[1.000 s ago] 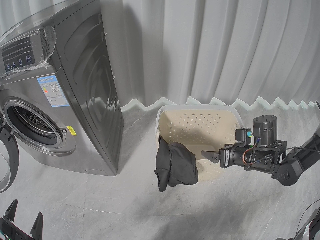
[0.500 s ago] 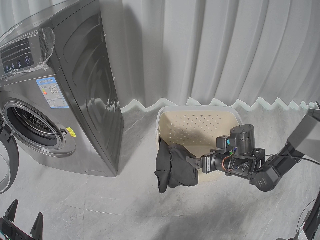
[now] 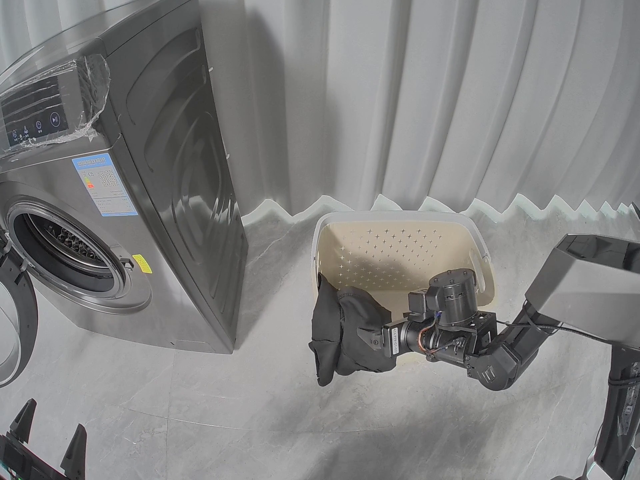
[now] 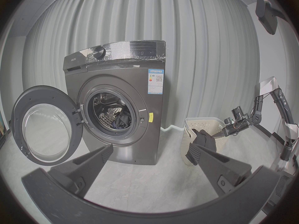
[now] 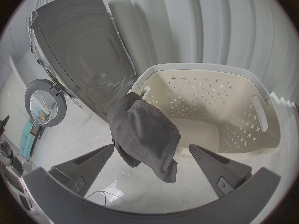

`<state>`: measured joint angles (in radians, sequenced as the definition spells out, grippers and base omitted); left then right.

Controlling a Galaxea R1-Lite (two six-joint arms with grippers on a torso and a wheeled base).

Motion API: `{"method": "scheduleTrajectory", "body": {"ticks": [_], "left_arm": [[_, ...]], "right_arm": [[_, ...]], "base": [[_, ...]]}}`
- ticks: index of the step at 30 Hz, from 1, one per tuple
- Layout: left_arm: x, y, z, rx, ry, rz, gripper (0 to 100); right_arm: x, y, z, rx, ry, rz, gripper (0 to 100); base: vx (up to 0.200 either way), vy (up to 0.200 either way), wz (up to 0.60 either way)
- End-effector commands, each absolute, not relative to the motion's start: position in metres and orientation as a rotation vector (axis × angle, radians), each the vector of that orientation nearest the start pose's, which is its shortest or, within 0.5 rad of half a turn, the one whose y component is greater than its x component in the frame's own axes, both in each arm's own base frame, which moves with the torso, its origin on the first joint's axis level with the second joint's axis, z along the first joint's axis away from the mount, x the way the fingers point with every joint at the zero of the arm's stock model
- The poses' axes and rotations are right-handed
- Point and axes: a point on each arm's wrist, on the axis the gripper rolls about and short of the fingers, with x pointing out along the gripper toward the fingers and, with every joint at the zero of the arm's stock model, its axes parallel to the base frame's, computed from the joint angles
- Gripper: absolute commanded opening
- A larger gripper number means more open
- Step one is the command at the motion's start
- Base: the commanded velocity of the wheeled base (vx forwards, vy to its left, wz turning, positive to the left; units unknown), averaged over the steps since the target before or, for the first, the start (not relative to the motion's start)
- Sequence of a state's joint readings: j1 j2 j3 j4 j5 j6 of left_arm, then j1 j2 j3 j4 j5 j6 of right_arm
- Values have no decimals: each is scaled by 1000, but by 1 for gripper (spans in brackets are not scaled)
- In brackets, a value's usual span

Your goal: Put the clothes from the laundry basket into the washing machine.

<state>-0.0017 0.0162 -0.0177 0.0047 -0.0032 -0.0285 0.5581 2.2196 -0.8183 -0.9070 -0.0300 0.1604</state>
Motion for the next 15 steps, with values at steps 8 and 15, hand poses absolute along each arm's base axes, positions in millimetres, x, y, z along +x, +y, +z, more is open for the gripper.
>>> {"method": "scheduleTrajectory", "body": {"ticks": [8, 15], "left_arm": [[-23, 0, 75, -29, 3, -5, 100], [-23, 0, 75, -29, 3, -5, 100]], "right_arm": [[327, 213, 2, 0, 519, 498, 100], [333, 218, -5, 6, 493, 503, 100]], "base": [[0, 0, 0], [0, 0, 0]]}}
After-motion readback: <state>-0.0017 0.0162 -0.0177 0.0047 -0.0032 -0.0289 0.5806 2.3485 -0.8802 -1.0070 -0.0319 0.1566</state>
